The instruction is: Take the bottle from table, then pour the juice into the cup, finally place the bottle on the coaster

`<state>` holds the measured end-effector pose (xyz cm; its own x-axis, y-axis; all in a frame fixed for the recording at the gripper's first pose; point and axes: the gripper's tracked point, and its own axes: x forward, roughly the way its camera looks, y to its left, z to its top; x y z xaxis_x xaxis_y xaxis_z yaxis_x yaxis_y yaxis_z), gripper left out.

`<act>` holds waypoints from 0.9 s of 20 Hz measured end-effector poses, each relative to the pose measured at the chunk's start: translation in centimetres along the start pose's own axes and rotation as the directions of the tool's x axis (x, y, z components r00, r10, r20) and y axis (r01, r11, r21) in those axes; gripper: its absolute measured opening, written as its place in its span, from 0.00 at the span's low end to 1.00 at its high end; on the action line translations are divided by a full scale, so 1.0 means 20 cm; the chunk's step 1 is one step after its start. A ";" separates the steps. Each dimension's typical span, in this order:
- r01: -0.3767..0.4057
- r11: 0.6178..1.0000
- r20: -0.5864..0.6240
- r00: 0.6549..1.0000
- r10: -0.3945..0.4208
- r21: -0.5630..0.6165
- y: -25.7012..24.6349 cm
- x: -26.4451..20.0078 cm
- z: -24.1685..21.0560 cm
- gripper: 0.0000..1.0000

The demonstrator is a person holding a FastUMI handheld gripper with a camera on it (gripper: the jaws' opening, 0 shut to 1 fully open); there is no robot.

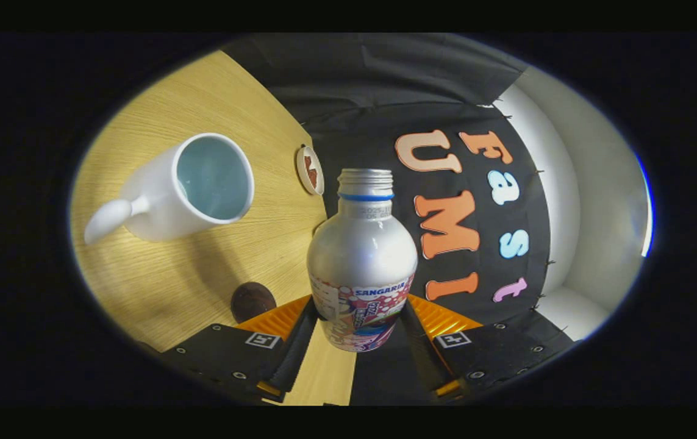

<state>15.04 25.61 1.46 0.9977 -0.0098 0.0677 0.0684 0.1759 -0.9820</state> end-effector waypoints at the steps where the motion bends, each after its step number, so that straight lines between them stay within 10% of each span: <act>1: 0.001 1.000 0.000 1.000 -0.001 -0.015 0.00 0.00 0.00 0.78; 18: 0.061 0.951 0.008 0.998 -0.061 -0.304 -0.09 0.00 0.00 0.77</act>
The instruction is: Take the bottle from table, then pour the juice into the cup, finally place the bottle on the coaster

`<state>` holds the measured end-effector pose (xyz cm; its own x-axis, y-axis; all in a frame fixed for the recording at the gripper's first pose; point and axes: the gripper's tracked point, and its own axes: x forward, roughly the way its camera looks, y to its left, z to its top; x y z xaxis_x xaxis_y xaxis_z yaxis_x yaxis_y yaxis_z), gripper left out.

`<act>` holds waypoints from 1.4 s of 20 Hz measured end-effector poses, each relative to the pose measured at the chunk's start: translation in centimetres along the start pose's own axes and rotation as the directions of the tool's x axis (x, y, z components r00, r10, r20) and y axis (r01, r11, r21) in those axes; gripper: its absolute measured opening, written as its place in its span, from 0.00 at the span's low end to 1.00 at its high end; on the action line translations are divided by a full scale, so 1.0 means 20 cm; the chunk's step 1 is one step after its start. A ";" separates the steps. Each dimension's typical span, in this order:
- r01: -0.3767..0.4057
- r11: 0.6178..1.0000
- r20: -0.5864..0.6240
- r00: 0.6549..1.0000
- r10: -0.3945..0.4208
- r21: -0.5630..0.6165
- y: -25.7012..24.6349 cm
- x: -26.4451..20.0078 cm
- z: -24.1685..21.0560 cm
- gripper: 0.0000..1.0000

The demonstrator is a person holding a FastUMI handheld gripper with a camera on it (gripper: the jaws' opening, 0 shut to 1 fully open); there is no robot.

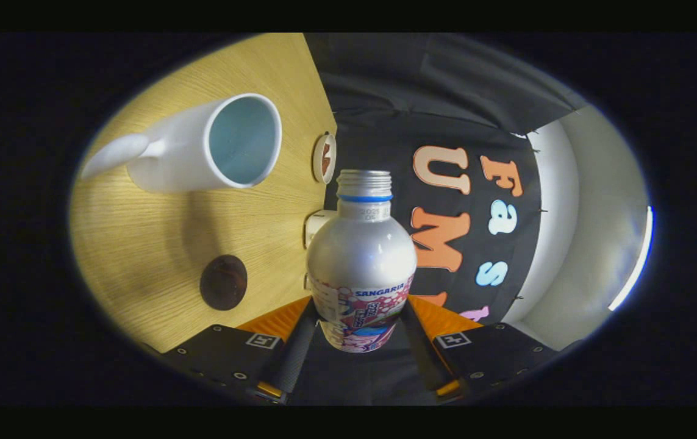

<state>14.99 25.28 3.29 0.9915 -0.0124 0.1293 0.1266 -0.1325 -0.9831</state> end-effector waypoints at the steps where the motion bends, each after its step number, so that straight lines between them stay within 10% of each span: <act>1: 0.002 1.000 0.002 1.000 -0.002 -0.018 0.00 0.00 0.00 0.77; 28: 0.008 0.979 0.019 1.000 -0.004 -0.202 0.00 0.01 0.06 0.77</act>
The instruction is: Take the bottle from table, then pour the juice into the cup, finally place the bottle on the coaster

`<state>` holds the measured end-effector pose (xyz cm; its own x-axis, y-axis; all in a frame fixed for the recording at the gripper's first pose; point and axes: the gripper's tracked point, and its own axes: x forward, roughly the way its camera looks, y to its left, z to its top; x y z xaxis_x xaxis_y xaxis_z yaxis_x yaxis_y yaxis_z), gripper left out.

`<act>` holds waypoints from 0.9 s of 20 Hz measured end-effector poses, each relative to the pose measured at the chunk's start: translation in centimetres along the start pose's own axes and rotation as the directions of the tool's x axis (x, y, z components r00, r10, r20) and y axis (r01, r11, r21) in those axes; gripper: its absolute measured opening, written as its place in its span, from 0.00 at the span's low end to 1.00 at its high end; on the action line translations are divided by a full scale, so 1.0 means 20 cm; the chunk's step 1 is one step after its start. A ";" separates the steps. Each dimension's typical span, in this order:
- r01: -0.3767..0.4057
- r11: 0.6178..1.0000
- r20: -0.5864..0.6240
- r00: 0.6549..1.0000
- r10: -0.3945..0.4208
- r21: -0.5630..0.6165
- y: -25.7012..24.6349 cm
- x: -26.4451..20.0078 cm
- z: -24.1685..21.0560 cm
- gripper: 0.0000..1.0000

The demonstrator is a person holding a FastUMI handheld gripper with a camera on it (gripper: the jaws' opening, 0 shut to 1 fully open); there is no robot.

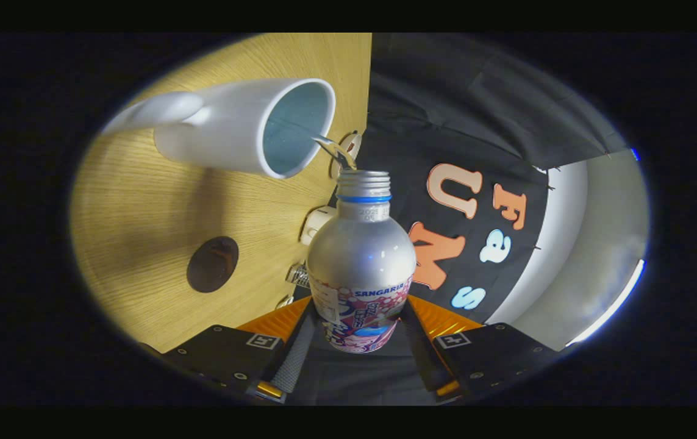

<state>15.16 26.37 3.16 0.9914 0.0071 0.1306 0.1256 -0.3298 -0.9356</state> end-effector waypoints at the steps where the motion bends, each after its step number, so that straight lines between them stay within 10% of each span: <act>1: -0.007 1.000 0.000 1.000 0.007 0.000 0.01 0.00 0.00 0.77; 18: 0.003 0.995 0.024 1.000 0.000 -0.102 -0.01 -0.03 0.03 0.77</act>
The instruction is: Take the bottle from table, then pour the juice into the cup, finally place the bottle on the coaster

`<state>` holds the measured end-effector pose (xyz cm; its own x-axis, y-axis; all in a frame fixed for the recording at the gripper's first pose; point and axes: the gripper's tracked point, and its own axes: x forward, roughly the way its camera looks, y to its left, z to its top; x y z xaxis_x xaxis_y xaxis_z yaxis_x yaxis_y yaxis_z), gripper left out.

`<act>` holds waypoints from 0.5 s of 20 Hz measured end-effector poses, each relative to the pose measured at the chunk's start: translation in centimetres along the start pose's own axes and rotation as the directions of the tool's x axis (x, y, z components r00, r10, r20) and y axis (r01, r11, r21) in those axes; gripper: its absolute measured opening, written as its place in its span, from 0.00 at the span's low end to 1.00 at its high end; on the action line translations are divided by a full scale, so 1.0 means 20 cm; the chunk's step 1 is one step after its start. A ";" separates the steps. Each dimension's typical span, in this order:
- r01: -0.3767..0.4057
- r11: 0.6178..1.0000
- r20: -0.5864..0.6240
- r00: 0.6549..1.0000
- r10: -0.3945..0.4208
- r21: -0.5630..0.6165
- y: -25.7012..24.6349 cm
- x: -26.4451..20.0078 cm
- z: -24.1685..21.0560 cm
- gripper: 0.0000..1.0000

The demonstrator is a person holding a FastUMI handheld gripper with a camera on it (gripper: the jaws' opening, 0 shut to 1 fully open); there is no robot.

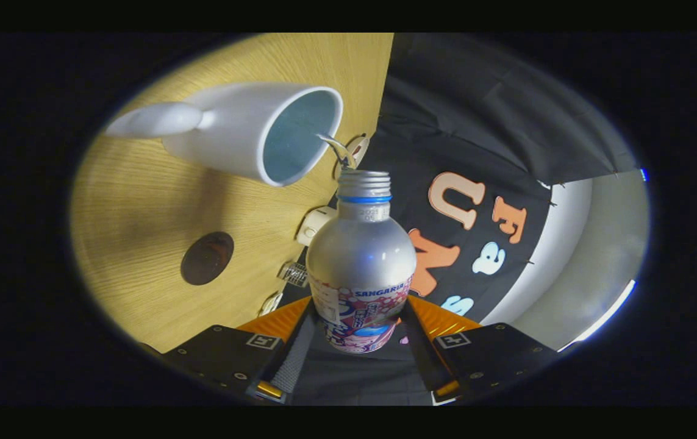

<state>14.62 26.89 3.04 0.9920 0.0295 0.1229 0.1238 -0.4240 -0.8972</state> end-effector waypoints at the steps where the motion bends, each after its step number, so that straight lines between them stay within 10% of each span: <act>1: -0.002 1.000 0.001 1.000 0.002 -0.003 0.00 0.00 0.00 0.77; 10: 0.006 0.999 0.012 1.000 -0.006 -0.038 -0.02 0.01 -0.01 0.77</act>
<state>14.74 26.91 3.38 0.9915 0.0433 0.1230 0.1291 -0.4576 -0.8798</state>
